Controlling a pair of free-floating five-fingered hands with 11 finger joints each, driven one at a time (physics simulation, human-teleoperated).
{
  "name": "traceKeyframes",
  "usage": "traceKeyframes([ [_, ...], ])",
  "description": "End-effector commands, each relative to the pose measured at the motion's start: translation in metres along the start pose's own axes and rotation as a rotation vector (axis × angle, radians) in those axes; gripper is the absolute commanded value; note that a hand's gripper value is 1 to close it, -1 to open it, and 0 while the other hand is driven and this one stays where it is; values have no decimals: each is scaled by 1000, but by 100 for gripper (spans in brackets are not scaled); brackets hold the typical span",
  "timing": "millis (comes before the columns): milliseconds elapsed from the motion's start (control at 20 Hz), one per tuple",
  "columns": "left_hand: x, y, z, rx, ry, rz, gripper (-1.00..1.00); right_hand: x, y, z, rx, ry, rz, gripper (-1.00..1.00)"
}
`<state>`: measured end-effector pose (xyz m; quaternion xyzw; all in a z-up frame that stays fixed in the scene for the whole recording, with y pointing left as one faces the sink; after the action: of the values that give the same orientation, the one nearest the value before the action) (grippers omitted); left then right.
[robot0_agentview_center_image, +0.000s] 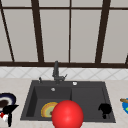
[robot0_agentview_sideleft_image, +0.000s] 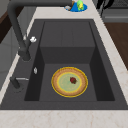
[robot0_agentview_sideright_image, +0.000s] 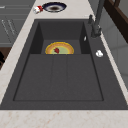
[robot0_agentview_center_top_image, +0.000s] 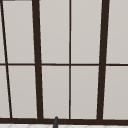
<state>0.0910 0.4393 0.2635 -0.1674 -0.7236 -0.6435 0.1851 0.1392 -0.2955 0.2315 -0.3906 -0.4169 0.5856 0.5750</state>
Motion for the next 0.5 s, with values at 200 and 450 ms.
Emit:
traceKeyframes([
  [200, 13, 4, -33, -116, 74, -8, -100, 0, 0, 0, 0, 0, 0, 0],
  [450, 22, 8, -53, -155, 105, -10, -100, 0, 0, 0, 0, 0, 0, 0],
])
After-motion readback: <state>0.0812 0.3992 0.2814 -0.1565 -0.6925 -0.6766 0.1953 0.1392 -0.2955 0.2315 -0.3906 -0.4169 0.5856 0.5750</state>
